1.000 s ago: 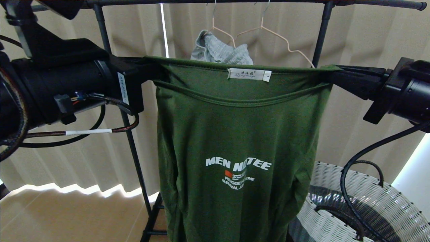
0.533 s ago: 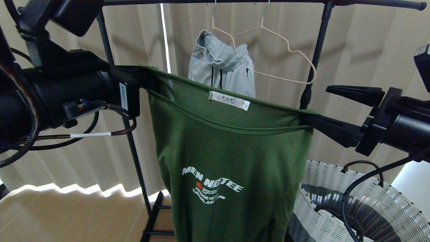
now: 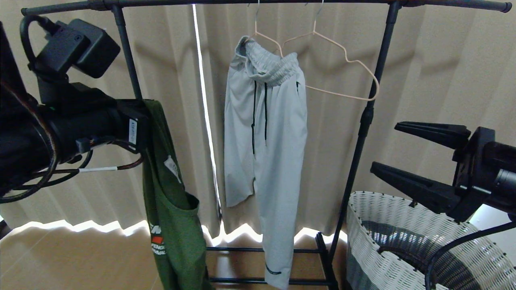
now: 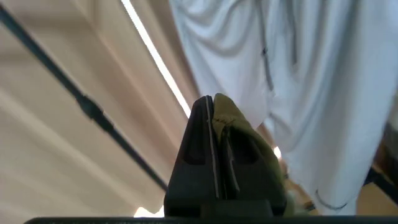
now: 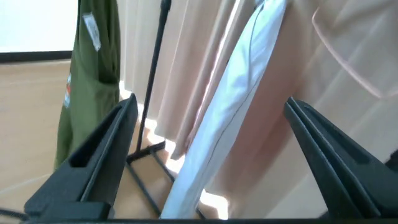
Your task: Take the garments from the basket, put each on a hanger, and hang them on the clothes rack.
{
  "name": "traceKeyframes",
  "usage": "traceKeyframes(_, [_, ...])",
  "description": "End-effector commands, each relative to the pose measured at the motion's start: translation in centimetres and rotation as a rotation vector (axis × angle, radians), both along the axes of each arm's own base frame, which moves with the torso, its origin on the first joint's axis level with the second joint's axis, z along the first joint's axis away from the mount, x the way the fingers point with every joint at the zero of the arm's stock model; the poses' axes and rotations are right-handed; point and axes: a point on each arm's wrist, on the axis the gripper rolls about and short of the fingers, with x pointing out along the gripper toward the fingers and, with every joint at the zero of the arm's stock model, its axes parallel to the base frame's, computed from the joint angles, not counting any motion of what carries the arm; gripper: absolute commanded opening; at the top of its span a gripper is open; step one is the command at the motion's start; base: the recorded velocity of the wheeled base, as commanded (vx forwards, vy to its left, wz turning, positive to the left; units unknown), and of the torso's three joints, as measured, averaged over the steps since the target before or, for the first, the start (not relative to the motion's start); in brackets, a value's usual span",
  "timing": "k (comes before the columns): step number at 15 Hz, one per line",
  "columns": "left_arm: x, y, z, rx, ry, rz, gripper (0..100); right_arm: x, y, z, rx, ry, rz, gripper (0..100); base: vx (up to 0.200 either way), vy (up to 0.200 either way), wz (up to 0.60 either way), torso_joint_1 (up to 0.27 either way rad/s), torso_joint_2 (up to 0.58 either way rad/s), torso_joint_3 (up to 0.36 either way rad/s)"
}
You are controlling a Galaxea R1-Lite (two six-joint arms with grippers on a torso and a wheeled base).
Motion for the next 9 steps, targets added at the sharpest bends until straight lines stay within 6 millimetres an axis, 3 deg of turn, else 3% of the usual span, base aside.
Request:
traceKeyframes(1, [-1.3, 1.6, -0.8, 0.006, 0.014, 0.044, 0, -0.3, -1.9, -1.6, -0.057, 0.007, -0.121, 100, 0.0, 0.0, 0.0, 0.0, 0.0, 0.0])
traceKeyframes(4, [-5.1, 5.1, -2.3, -0.009, 0.009, 0.152, 0, -1.7, -5.4, -5.4, -0.27, -0.015, -0.34, 100, 0.0, 0.0, 0.0, 0.0, 0.0, 0.0])
traceKeyframes(6, [-8.1, 7.4, -4.4, -0.055, 0.028, 0.263, 0, -3.4, -7.4, -7.7, -0.299, 0.059, -0.508, 100, 0.0, 0.0, 0.0, 0.0, 0.0, 0.0])
traceKeyframes(8, [-10.3, 8.4, -6.3, -0.13, 0.047, 0.325, 0, -4.9, -8.2, -9.5, -0.301, 0.121, -0.579, 100, 0.0, 0.0, 0.0, 0.0, 0.0, 0.0])
traceKeyframes(9, [-12.0, 8.9, -7.8, -0.196, 0.061, 0.348, 0, -6.2, -8.8, -9.8, -0.219, 0.139, -0.649, 100, 0.0, 0.0, 0.0, 0.0, 0.0, 0.0])
